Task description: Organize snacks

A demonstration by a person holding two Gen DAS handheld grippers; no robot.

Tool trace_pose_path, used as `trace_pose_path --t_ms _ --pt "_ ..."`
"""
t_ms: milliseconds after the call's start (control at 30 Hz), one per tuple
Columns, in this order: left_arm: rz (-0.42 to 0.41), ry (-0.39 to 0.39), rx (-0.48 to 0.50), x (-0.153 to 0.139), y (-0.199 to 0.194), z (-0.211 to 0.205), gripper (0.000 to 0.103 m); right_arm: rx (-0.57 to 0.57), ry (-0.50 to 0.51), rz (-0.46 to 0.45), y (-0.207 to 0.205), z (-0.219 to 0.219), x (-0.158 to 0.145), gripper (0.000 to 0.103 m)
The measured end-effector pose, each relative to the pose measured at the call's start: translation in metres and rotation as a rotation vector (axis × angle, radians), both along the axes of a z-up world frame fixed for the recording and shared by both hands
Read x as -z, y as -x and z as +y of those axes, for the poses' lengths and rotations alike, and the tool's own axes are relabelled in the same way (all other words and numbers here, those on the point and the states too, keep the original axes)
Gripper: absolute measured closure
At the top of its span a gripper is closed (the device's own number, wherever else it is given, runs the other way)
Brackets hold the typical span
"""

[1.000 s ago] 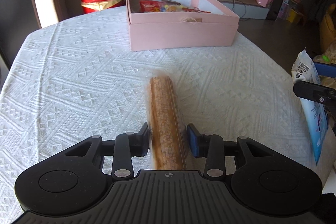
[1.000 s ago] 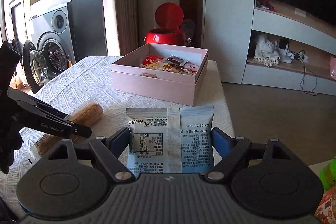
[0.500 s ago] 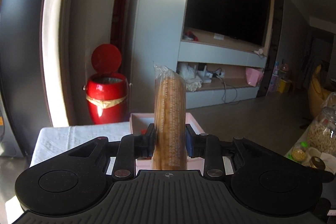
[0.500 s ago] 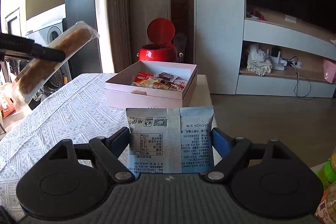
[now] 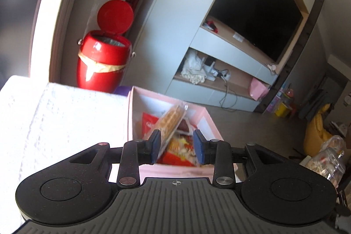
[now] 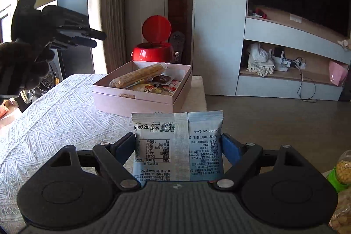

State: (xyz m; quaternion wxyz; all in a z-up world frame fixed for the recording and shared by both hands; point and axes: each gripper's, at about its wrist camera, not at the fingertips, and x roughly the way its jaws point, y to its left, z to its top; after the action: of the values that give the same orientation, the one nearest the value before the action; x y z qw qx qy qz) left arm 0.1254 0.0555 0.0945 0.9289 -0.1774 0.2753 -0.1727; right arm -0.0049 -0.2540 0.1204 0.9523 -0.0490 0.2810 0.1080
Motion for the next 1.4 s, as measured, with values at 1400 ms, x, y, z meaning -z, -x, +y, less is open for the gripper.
trace_pose_path --t_ms 1400 --pt "0.141 -0.391 -0.068 0.087 0.092 -0.029 0.046 0.015 0.06 0.282 -0.059 0.087 0.064 0.021"
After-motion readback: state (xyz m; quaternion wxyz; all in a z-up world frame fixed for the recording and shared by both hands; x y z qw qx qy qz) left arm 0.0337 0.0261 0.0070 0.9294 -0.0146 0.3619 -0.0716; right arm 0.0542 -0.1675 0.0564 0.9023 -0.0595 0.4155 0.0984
